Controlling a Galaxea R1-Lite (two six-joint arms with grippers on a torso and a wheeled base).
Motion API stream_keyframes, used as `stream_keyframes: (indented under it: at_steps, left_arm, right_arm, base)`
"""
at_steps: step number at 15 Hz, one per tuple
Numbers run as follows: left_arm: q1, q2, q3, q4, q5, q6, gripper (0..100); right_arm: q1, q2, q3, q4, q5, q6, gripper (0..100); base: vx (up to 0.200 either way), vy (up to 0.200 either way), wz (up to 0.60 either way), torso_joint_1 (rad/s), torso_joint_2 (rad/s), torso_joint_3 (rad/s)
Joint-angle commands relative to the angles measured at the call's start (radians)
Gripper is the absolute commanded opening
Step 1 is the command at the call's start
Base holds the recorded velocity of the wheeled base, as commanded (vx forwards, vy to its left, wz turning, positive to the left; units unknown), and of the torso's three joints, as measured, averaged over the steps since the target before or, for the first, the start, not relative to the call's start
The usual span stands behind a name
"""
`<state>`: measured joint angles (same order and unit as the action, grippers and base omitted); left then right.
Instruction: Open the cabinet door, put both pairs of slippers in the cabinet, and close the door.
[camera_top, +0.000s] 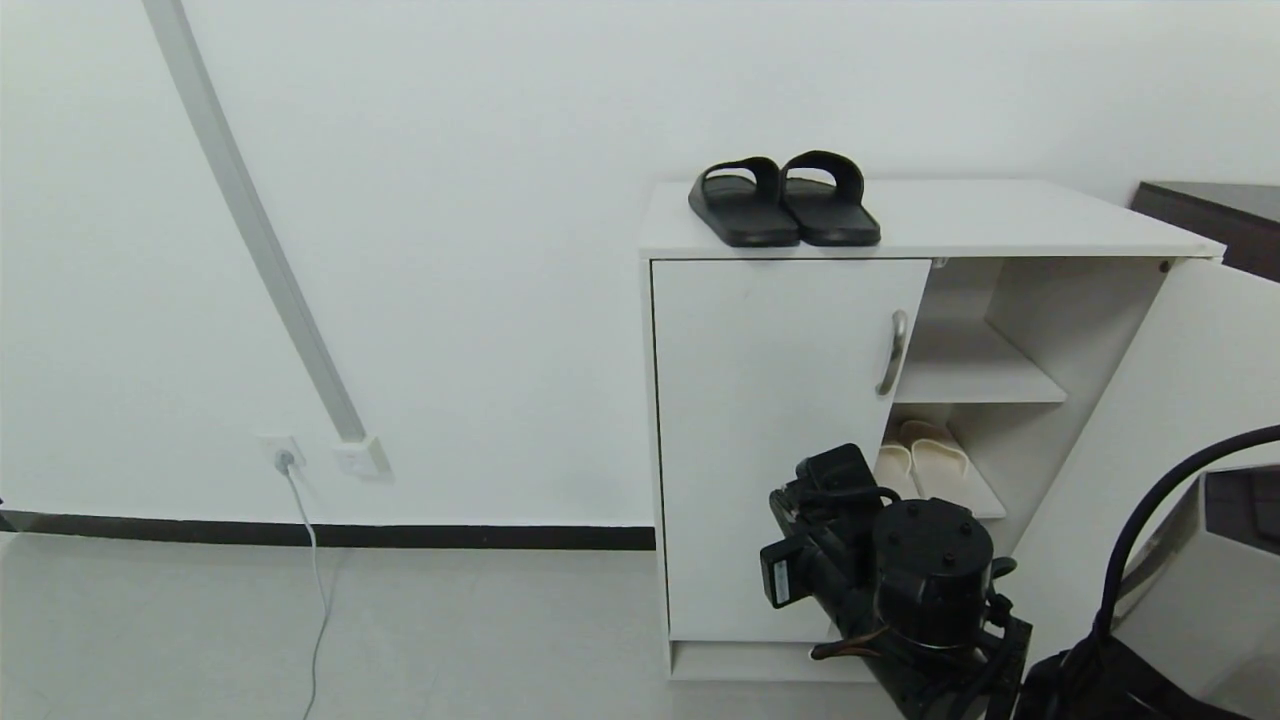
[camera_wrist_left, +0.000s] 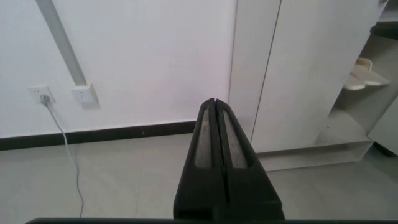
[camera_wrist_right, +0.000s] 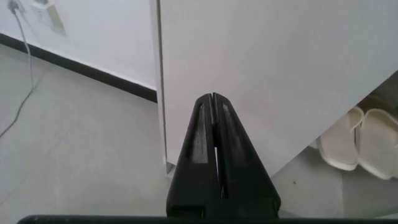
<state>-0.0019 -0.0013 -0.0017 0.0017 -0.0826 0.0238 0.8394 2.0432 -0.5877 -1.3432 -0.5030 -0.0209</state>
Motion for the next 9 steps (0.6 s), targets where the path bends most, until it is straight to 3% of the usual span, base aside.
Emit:
stream_keyframes:
  at_steps: [1, 9]
  left_arm:
    - [0.0, 0.001, 0.0, 0.0, 0.0, 0.001, 0]
    - [0.0, 0.001, 0.0, 0.0, 0.0, 0.001, 0]
  right_arm:
    - [0.0, -0.001, 0.0, -0.001, 0.0, -0.001, 0]
    - [-0.005, -0.001, 0.002, -0.011, 0.0, 0.001, 0]
  base:
    - [0.0, 0.0, 0.0, 0.139, -0.47, -0.339]
    - [0.0, 0.0, 0.0, 0.166, -0.48, -0.32]
